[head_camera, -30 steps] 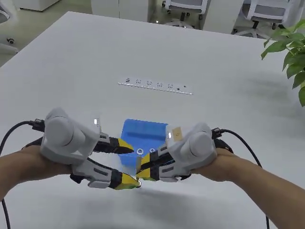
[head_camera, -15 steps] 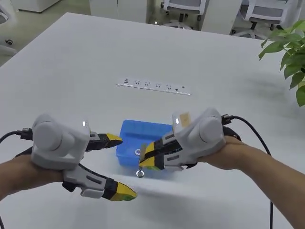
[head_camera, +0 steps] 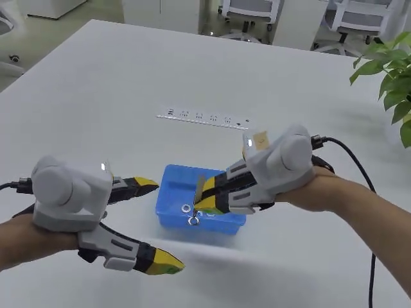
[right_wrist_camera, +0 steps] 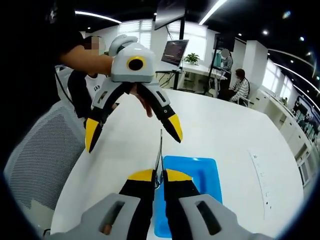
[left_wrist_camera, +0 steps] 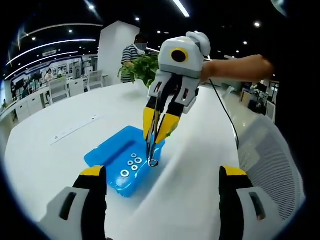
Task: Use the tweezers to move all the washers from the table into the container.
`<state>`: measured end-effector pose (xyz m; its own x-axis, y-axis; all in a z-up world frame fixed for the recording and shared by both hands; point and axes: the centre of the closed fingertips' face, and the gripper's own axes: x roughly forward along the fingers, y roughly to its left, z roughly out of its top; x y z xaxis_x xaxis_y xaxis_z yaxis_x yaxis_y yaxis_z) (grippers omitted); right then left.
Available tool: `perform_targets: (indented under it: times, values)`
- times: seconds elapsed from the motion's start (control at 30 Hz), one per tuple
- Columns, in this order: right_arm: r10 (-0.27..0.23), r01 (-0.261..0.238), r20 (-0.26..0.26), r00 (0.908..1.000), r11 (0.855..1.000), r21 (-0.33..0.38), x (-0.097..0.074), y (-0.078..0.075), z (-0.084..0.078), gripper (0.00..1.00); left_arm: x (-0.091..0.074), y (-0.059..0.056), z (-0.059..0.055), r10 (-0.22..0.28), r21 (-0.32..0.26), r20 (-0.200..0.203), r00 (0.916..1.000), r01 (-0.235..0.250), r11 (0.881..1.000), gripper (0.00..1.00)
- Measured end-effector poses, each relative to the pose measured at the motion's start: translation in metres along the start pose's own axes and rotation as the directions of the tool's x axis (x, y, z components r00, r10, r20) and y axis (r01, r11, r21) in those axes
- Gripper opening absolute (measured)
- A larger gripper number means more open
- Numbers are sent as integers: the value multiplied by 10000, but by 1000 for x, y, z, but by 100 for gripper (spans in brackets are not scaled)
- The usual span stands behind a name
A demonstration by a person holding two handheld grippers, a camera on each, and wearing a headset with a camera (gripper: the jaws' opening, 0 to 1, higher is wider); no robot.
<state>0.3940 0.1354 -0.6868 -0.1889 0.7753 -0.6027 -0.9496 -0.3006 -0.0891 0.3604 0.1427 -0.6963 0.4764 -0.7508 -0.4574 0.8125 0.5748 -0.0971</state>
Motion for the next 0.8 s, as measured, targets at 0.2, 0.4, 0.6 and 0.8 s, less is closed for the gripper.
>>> perform_targets:
  times: [0.2,0.4,0.6,0.8]
  values:
    - [-146,146,41,9999,9999,-15,-2,-14,-1,7,-1,2,-2,70,-53,-80,9999,-71,10000,99]
    - [-313,312,-70,9995,9995,-65,3,-27,-10,7,-3,5,-1,120,-61,35,9999,-120,9999,99]
    - [-445,445,-155,9989,9990,-43,9,-38,-19,7,-5,7,0,143,-130,81,9999,-142,9998,99]
    - [-506,506,-236,9984,9987,-34,18,-46,-27,7,-4,7,1,143,-170,55,9999,-142,9998,99]
